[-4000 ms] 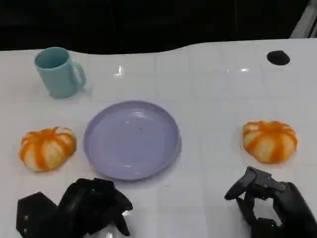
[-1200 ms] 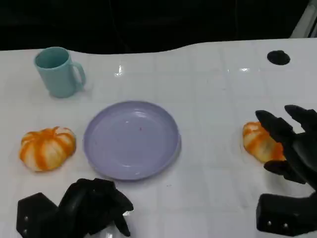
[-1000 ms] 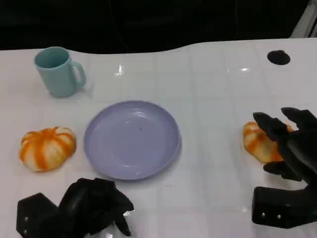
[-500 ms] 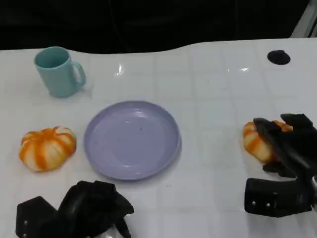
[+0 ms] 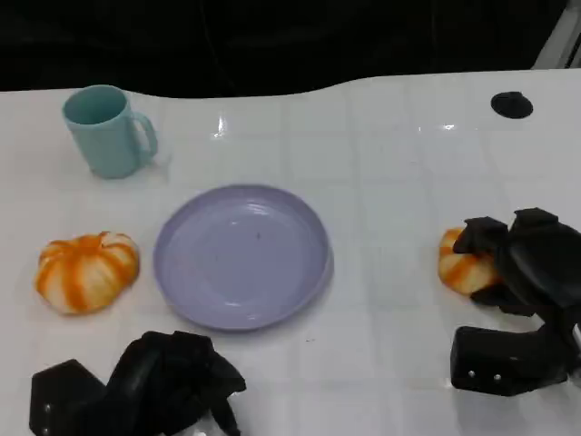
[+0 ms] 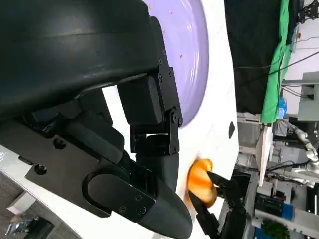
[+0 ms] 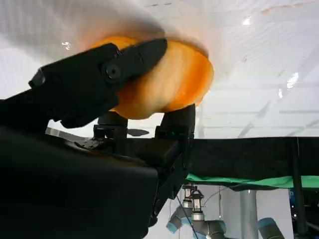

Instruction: Grasp the bread from the table and place it into the plate.

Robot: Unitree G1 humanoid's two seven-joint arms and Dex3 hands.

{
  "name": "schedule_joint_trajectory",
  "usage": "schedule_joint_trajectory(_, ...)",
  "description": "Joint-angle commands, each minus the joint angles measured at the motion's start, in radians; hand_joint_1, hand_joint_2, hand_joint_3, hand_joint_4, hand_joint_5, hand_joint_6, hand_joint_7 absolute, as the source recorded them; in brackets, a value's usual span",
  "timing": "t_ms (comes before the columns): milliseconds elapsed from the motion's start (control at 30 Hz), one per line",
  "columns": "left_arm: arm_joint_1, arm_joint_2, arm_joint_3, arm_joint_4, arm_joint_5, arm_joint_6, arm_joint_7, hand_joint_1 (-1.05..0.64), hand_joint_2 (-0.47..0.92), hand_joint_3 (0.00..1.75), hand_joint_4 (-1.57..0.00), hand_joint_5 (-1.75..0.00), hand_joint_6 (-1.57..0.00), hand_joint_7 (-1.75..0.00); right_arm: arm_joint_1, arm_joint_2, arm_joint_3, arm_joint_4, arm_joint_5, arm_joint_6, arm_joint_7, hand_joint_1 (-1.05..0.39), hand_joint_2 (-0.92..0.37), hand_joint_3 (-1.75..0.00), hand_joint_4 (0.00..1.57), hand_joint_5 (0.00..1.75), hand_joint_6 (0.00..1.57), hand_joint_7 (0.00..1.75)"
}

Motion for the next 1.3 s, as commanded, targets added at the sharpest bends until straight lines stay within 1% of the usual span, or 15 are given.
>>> schedule_joint_trajectory(33,0.004,0.010,0.003,-0.013,-0.006,0.009,0.006,-1.05,0.79,0.00,-1.50,-0.92,-1.57,-0.48,-0.005,-0.017,0.008,-0.005,0.012,-0.017,-0.041,-0.18,-0.60,-0.80,0.87,1.75,0.65,1.75)
schedule_joint_trajectory(100,0.006,0.012,0.002,-0.017,-0.001,0.012,0.011,-1.05,0.79,0.00,-1.50,-0.92,-1.57,-0.48,-0.005,-0.018,0.012,-0.013,0.008,-0.024,-0.077,-0.17,-0.53,-0.87,0.88,1.75,0.66,1.75)
schedule_joint_trajectory(133,0.006,0.013,0.002,-0.017,0.001,0.011,0.012,-1.05,0.79,0.00,-1.51,-0.92,-1.57,-0.48,-0.003,-0.017,0.011,-0.018,0.009,-0.030,-0.099,-0.16,-0.46,-0.96,0.90,1.75,0.67,1.75)
schedule_joint_trajectory(200,0.005,0.015,0.003,-0.013,0.000,0.009,0.007,-1.05,0.79,0.00,-1.51,-0.92,-1.57,-0.48,0.001,-0.015,0.010,-0.030,0.011,-0.035,-0.134,-0.15,-0.39,-1.07,0.93,1.75,0.69,1.75)
schedule_joint_trajectory(233,0.005,0.015,0.004,-0.011,-0.005,0.010,0.002,-1.05,0.79,0.00,-1.51,-0.92,-1.57,-0.48,0.006,-0.016,0.009,-0.044,0.013,-0.043,-0.146,-0.15,-0.38,-1.08,0.94,1.75,0.70,1.75)
schedule_joint_trajectory(300,0.003,0.014,0.005,-0.008,-0.010,0.010,-0.003,-1.05,0.79,0.00,-1.50,-0.92,-1.57,-0.47,0.012,-0.019,0.008,-0.067,0.019,-0.069,-0.167,-0.14,-0.33,-1.19,0.96,1.75,0.72,1.75)
schedule_joint_trajectory(367,0.002,0.013,0.005,-0.006,-0.008,0.011,0.001,-1.05,0.78,0.00,-1.50,-0.92,-1.57,-0.47,0.019,-0.022,0.005,-0.094,0.024,-0.086,-0.174,-0.16,-0.33,-1.26,0.97,1.75,0.73,1.75)
schedule_joint_trajectory(533,-0.004,0.011,0.002,0.001,0.003,0.006,0.011,-1.05,0.78,0.00,-1.51,-0.92,-1.57,-0.48,0.046,-0.025,-0.005,-0.191,0.043,-0.131,-0.166,-0.17,-0.34,-1.31,0.99,1.75,0.75,1.75)
schedule_joint_trajectory(633,-0.002,0.009,0.001,-0.003,0.004,0.010,0.014,-1.05,0.78,0.00,-1.51,-0.92,-1.57,-0.49,0.066,-0.026,-0.010,-0.256,0.054,-0.159,-0.150,-0.16,-0.31,-1.38,1.01,1.75,0.77,1.75)
schedule_joint_trajectory(733,0.000,0.008,0.000,-0.006,0.006,0.000,0.013,-1.05,0.79,0.00,-1.51,-0.92,-1.57,-0.49,0.081,-0.012,-0.013,-0.332,0.067,-0.180,-0.115,-0.15,-0.27,-1.48,1.02,1.75,0.79,1.75)
schedule_joint_trajectory(867,0.002,0.009,-0.001,-0.010,-0.001,0.007,0.007,-1.05,0.78,0.00,-1.51,-0.92,-1.57,-0.48,0.079,0.038,-0.011,-0.403,0.098,-0.178,-0.033,-0.15,-0.23,-1.51,1.03,1.75,0.80,1.74)
schedule_joint_trajectory(1000,0.002,0.011,-0.006,-0.005,0.008,-0.002,0.008,-1.05,0.79,0.00,-1.50,-0.92,-1.57,-0.47,0.054,0.098,-0.008,-0.426,0.120,-0.171,0.045,-0.15,-0.23,-1.50,1.01,1.75,0.79,1.69)
schedule_joint_trajectory(1133,0.004,0.008,-0.007,-0.006,0.010,-0.001,0.012,-1.05,0.79,0.00,-1.51,-0.91,-1.57,-0.47,0.000,0.165,0.011,-0.396,0.100,-0.135,0.096,-0.14,-0.20,-1.47,1.00,1.75,0.83,1.61)
schedule_joint_trajectory(1200,0.004,0.005,-0.008,-0.008,0.007,0.003,0.013,-1.05,0.78,0.00,-1.51,-0.91,-1.57,-0.47,-0.031,0.201,0.024,-0.353,0.102,-0.129,0.116,-0.16,-0.25,-1.40,0.97,1.75,0.84,1.57)
schedule_joint_trajectory(1300,0.007,0.000,-0.010,-0.009,0.003,0.002,0.011,-1.05,0.78,0.00,-1.51,-0.91,-1.57,-0.47,-0.084,0.247,0.044,-0.249,0.100,-0.153,0.090,-0.16,-0.29,-1.34,0.97,1.75,0.84,1.61)
